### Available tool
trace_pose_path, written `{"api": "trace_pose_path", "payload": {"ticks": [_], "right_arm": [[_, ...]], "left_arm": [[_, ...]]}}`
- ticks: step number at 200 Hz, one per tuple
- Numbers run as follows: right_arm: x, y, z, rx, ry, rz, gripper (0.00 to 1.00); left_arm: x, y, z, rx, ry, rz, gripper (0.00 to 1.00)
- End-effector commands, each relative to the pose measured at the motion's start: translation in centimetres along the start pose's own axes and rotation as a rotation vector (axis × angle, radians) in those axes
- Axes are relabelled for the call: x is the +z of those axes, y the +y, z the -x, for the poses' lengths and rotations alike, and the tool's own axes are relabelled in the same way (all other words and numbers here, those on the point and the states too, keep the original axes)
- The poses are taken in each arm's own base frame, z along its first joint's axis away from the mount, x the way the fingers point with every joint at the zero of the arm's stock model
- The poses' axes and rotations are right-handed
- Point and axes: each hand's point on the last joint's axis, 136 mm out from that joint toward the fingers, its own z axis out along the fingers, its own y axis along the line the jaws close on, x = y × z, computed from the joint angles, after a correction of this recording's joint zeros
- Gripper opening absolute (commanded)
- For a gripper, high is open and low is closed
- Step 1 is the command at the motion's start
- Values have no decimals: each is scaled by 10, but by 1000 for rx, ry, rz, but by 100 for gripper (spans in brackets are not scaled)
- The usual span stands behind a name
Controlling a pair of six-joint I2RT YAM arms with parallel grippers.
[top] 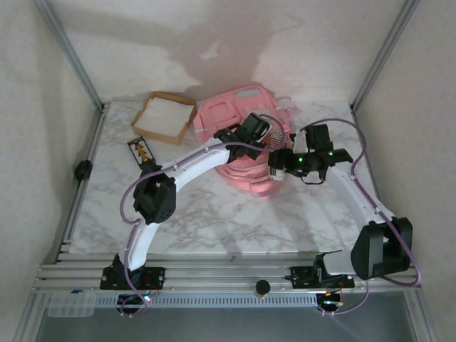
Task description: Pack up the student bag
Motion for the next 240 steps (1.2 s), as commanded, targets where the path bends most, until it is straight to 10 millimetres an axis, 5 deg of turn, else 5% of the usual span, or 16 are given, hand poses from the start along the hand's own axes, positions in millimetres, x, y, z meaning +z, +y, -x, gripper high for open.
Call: {"api": "trace_pose_path", "payload": {"ticks": [1,55,85,116,153,199,240], "right_arm": [[-1,-5,0,5,23,-1,51],[7,-15,23,45,10,-14,52],[21,-14,49,105,7,0,53],[31,-14,61,156,-14,21,73],[24,-6,49,193,-17,145,88],[16,1,23,239,23,298,56],[30,7,35,285,-4,364,39]], "left_arm": [[-56,-19,44,-263,-114,-141,0],[-94,-50,75,-565,-195,-405,0],[-94,-54,76,-636,-184,-428,0],[-90,-58,74,-654,-180,-436,0],[-85,-54,73,-663,-173,-425,0],[-82,-59,70,-671,-156,-452,0],[-85,-67,73,-696,-154,-495,0]]}}
